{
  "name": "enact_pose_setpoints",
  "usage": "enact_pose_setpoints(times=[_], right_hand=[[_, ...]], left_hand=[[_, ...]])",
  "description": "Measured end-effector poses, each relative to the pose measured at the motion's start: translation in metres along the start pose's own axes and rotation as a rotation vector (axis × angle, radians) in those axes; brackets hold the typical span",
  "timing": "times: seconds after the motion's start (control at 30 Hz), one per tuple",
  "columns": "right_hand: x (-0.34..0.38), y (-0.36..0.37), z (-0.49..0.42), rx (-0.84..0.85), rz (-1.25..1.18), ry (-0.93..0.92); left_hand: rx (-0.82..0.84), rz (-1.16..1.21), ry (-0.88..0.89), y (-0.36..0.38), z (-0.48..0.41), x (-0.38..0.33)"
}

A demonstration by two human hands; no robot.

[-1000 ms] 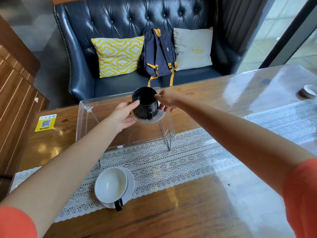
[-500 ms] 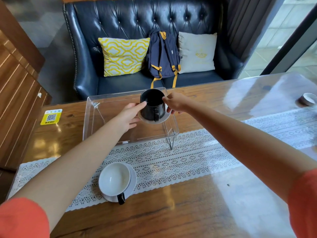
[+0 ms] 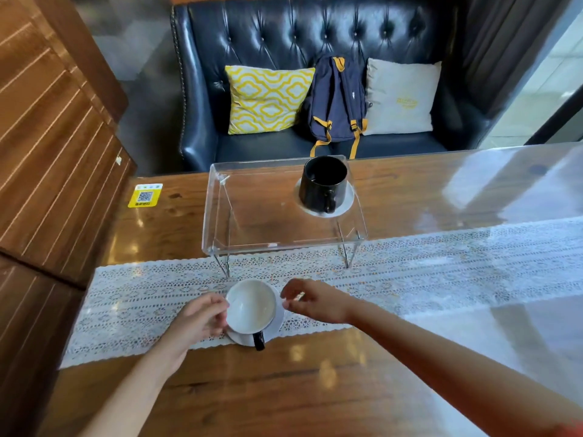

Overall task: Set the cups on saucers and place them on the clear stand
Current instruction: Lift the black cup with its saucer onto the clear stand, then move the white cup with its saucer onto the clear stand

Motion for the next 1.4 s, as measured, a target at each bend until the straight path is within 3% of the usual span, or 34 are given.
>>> enact_pose_setpoints(times=[0.1, 0.37, 0.5, 0.67, 0.8, 1.1, 1.4], right_hand=[[-0.024, 0.032, -0.022, -0.025, -0.112, 0.206], [-0.039, 0.054, -0.040, -0.025, -0.295, 0.422], [-0.037, 0.057, -0.032, -0.059, -0.365, 0.411], [-0.030, 0.051, -0.002, 0.035, -0.273, 0.377], [0.004, 0.011, 0.016, 0.072, -0.231, 0.259], [0.109, -0.113, -0.010, -0.208, -0.305, -0.057], [0.095, -0.105, -0.081, -0.343, -0.515, 0.137]], left_hand=[[-0.058, 0.002, -0.076, 0.001, -0.001, 0.028], [-0.026, 0.072, -0.222, 0.020, -0.023, 0.058], [-0.018, 0.065, -0.211, 0.019, -0.021, 0.057], [0.113, -0.072, -0.220, 0.020, 0.004, 0.054], [0.165, -0.109, -0.112, 0.011, 0.022, 0.015], [0.037, -0.007, 0.150, -0.028, 0.006, -0.135], [-0.109, -0.077, 0.086, -0.032, -0.065, -0.167]])
Point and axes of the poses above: each hand's wrist, its own z-axis away from the middle knuckle, its own y-axis out of the palm, x = y × z, the point moved 8 cm from there along -z, towards the middle knuckle, and after that the axes turned 13 degrees about -x, right-handed, at the moved point
